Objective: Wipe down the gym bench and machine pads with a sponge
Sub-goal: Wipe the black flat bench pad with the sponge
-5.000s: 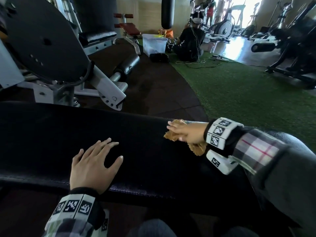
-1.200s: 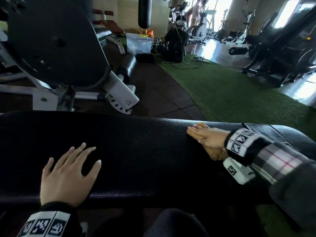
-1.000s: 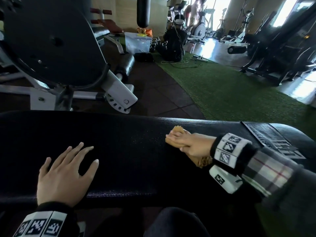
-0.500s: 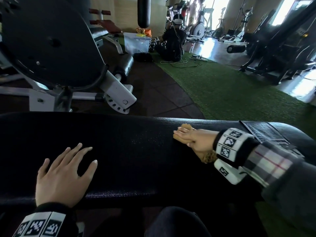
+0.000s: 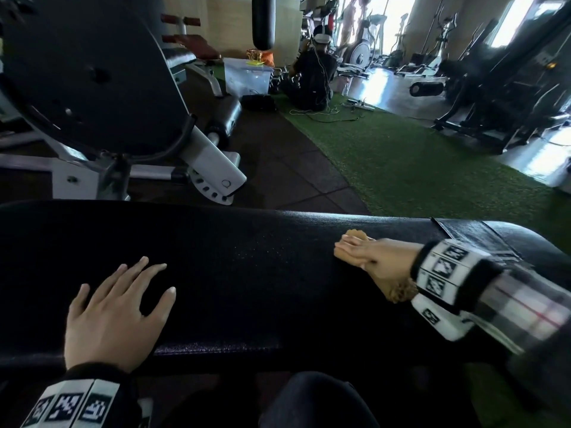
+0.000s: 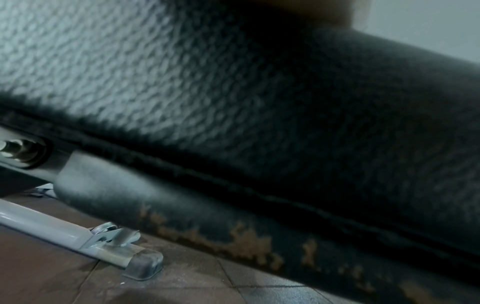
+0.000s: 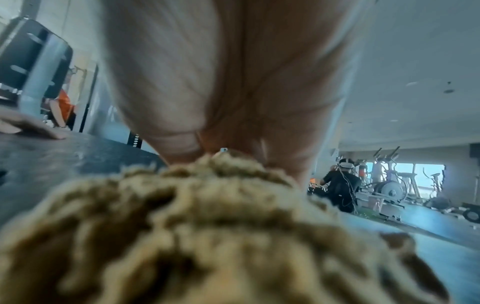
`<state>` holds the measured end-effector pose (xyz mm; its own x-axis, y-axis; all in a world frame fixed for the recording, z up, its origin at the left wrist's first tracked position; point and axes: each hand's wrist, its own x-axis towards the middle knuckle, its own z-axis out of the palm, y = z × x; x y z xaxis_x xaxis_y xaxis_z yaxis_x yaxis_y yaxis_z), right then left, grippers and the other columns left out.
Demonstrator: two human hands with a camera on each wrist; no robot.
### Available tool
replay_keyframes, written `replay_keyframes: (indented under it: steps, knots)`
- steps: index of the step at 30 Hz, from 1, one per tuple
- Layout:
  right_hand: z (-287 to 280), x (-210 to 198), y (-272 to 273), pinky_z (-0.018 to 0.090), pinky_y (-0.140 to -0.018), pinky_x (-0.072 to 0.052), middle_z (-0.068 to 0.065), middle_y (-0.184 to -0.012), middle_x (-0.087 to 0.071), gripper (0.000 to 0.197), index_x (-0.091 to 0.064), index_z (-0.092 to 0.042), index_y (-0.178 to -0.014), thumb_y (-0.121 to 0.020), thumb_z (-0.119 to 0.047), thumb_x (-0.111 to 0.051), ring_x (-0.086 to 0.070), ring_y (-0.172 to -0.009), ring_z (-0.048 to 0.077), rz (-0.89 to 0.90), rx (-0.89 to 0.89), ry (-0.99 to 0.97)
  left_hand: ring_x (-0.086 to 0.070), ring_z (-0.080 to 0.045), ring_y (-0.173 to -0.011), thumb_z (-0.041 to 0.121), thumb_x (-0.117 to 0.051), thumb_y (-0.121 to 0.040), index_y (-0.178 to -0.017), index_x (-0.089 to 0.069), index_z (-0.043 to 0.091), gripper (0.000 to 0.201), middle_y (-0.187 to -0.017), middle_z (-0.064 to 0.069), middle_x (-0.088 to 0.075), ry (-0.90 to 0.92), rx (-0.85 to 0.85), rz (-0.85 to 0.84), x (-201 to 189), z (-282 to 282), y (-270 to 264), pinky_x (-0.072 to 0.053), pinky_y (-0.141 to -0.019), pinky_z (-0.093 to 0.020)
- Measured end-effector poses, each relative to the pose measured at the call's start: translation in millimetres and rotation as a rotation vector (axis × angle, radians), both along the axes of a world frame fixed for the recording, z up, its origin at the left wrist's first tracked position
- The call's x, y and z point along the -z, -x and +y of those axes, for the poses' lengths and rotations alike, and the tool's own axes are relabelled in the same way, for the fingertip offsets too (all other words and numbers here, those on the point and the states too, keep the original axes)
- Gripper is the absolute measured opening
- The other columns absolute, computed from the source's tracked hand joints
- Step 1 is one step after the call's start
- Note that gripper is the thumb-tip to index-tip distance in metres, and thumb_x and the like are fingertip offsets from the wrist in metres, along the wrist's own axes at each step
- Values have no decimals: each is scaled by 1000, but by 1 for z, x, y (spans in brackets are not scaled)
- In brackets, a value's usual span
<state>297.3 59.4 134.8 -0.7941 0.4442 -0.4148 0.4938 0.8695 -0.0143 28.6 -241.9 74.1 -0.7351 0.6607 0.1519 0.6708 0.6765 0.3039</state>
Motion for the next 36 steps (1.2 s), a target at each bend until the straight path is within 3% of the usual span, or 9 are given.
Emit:
replay_keyframes:
  steps: [2, 5, 11, 17, 21, 24, 27, 32, 36]
  knots:
    - [0, 5, 21, 30, -117, -8, 2, -158, -2, 66, -6, -23, -149, -93, -5, -36, -5, -145, 16, -1, 15, -8, -17, -2, -145, 62, -40, -90, -139, -40, 48, 51, -152, 24, -29, 6, 3, -5, -1, 0, -1, -7, -119, -41]
    - [-27, 4, 41, 34, -118, -6, 3, -158, -1, 65, -6, -21, -149, -94, -5, -37, -1, -145, 14, 24, -81, 26, -16, -1, -145, 61, -41, -91, -138, -40, 48, 49, -152, 25, -29, -10, 2, -11, -3, 0, -2, -6, -119, -40]
    - [-102, 6, -1, 21, -117, 7, -9, -156, -10, 60, -23, -23, -147, -93, 0, -35, 8, -141, -3, 243, -348, 208, -18, -2, -145, 62, -39, -92, -139, -41, 47, 50, -152, 23, -29, -19, 16, -8, 1, -3, 1, -7, -120, -41]
    - [-67, 8, -54, 12, -113, 6, -14, -154, -12, 57, -15, -31, -144, -89, -18, -25, 6, -137, -13, 224, -216, 191, -17, -2, -145, 62, -38, -92, -139, -40, 46, 50, -153, 23, -29, -25, 20, -15, 1, -2, 0, -5, -120, -41]
    - [-42, 5, -30, 22, -117, 2, -5, -157, -4, 64, -11, -22, -148, -93, -3, -37, 4, -143, 2, 99, -98, 81, -15, -2, -145, 60, -39, -91, -140, -40, 47, 50, -153, 23, -28, -26, 17, -16, 0, -1, -2, -5, -120, -40]
    - [-52, 6, 7, 25, -117, 4, -2, -156, -4, 63, -12, -17, -148, -92, -1, -36, 3, -144, 8, 120, -137, 46, -15, -2, -145, 61, -38, -91, -140, -38, 48, 51, -154, 23, -27, -14, 16, -12, -1, -1, -2, -4, -120, -40]
    - [-80, 11, 20, 30, -118, 5, -11, -154, -5, 62, -16, -19, -149, -92, -1, -36, 6, -142, 3, 183, -186, 126, -15, -2, -145, 62, -37, -91, -140, -38, 48, 52, -154, 24, -26, -8, 15, -6, -1, -2, -2, -5, -120, -40]
    - [-109, 12, -17, 19, -117, 4, -15, -155, -7, 63, -21, -27, -148, -90, -6, -32, 10, -141, -4, 249, -285, 228, -16, -3, -145, 62, -38, -91, -140, -38, 48, 51, -153, 24, -27, -10, 19, -4, -1, -2, -2, -6, -120, -41]
    - [-86, 10, -45, 22, -118, 0, -13, -154, -10, 62, -22, -26, -147, -85, -21, -20, 6, -140, -7, 265, -204, 216, -17, -3, -145, 62, -38, -91, -140, -38, 48, 51, -153, 24, -27, -14, 19, -4, 0, -2, -1, -6, -120, -41]
